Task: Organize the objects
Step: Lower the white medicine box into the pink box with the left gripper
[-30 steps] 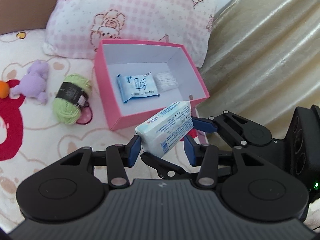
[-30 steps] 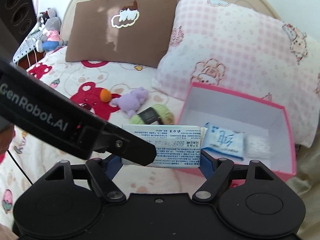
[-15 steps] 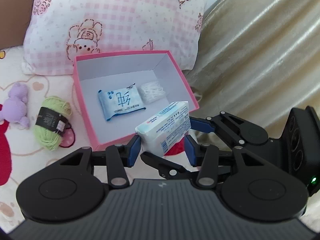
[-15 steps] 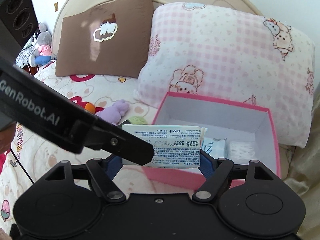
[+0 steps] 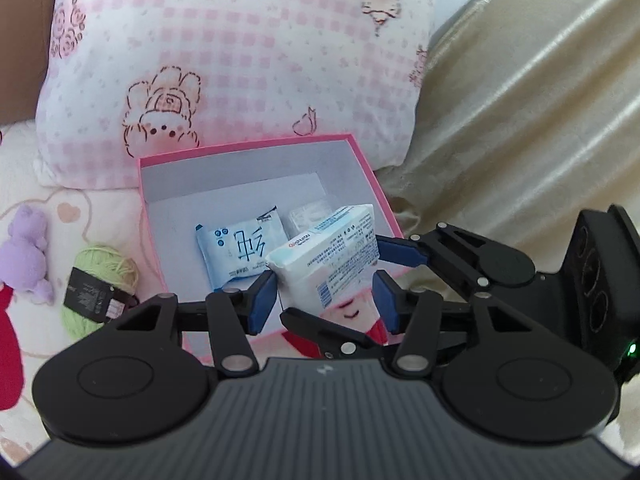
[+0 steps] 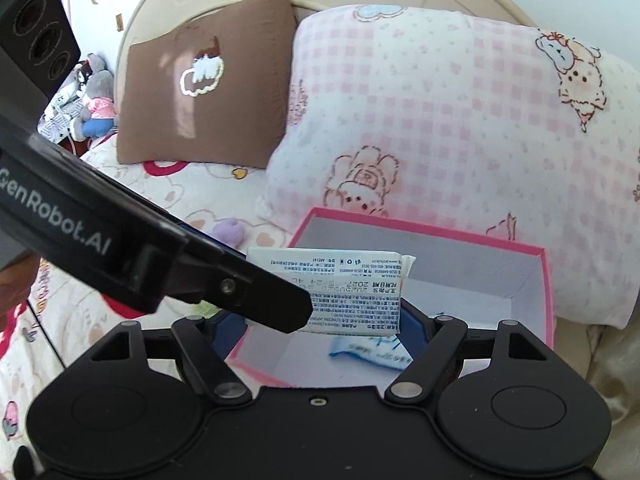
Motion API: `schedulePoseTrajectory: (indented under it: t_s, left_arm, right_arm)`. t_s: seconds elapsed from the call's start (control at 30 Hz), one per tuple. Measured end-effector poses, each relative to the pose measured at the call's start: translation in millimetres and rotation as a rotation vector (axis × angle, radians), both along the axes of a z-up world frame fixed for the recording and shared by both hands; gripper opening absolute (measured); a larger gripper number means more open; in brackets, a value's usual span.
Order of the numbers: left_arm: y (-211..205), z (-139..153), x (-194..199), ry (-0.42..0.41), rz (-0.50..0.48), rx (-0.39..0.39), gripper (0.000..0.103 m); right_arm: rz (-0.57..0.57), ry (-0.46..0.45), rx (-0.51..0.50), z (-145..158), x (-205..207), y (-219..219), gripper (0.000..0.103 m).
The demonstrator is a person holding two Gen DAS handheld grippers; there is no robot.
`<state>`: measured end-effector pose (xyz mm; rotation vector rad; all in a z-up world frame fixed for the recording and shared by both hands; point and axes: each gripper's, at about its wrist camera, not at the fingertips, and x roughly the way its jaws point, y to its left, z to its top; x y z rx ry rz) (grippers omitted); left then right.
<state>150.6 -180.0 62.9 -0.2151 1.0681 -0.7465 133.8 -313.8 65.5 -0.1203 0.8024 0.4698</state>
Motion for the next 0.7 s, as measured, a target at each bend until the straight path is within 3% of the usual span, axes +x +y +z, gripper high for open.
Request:
schedulePoseTrajectory:
  t_s: [0.23, 0.7]
  left_arm:
    - [-20, -36, 37, 0.038, -0.006, -0.037, 0.050]
    - [-59, -103, 82, 0.132, 0.040, 0.036, 0.050]
  right_arm:
    - [-0.029, 0.071, -0.014, -28, 39, -18, 0.082]
    - [0.019, 0.191, -0.098, -95, 90, -30, 0.082]
